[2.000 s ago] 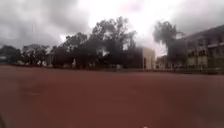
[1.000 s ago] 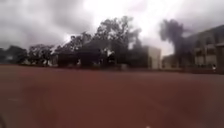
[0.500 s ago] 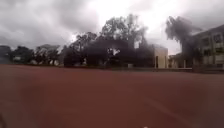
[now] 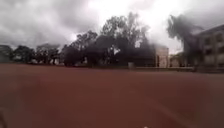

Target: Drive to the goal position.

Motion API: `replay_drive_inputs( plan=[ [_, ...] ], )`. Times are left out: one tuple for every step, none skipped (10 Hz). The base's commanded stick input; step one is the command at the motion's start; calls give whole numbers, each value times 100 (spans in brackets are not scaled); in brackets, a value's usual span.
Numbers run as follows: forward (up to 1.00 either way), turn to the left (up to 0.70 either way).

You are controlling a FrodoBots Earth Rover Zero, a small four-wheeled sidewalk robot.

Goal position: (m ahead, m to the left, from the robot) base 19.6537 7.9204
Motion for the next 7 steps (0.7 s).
replay_drive_inputs(
  plan=[
    [70, 0],
    [70, 0],
    [70, 0],
    [70, 0],
    [70, 0],
    [70, 0],
    [70, 0]
  ],
)
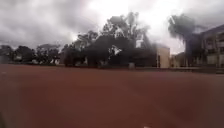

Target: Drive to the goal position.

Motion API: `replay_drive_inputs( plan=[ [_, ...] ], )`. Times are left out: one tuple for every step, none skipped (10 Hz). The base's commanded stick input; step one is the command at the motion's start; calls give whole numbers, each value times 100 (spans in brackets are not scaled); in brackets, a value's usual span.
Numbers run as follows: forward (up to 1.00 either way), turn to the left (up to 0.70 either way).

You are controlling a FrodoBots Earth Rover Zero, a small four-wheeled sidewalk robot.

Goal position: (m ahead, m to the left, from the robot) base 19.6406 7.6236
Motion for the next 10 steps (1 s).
replay_drive_inputs(
  plan=[
    [70, 0],
    [70, 0],
    [70, 0],
    [70, 0],
    [70, 0],
    [70, 0],
    [70, 0],
    [70, 0],
    [70, 0],
    [70, 0]
  ],
)
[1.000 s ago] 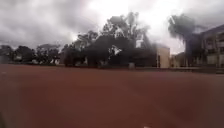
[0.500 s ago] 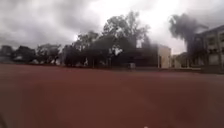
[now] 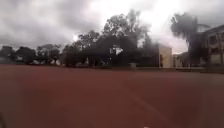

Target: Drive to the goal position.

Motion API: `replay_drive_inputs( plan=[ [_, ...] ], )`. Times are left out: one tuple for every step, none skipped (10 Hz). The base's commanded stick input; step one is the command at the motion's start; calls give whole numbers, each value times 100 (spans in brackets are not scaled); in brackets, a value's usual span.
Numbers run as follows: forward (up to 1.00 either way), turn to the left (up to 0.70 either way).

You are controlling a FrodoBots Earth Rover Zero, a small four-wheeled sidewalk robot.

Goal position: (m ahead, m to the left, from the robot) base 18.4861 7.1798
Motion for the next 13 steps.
replay_drive_inputs(
  plan=[
    [70, 0],
    [70, 0],
    [70, 0],
    [70, 0],
    [70, 0],
    [70, 0],
    [70, 0],
    [70, 0],
    [70, 0],
    [70, 0],
    [70, 0],
    [70, 0],
    [70, 0]
  ],
)
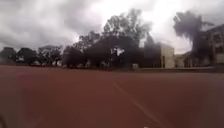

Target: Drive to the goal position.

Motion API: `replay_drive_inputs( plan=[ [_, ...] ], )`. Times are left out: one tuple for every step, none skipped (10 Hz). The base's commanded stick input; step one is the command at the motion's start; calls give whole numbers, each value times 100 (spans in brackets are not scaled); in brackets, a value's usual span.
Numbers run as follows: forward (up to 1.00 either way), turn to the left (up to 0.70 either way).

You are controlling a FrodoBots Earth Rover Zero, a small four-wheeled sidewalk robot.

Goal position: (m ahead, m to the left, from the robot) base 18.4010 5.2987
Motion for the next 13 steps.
replay_drive_inputs(
  plan=[
    [70, 3],
    [70, 12],
    [70, 29],
    [70, 35],
    [70, 35],
    [70, 35],
    [70, 35],
    [70, 35],
    [70, 25],
    [70, 6],
    [70, 0],
    [70, 0],
    [70, 0]
  ],
)
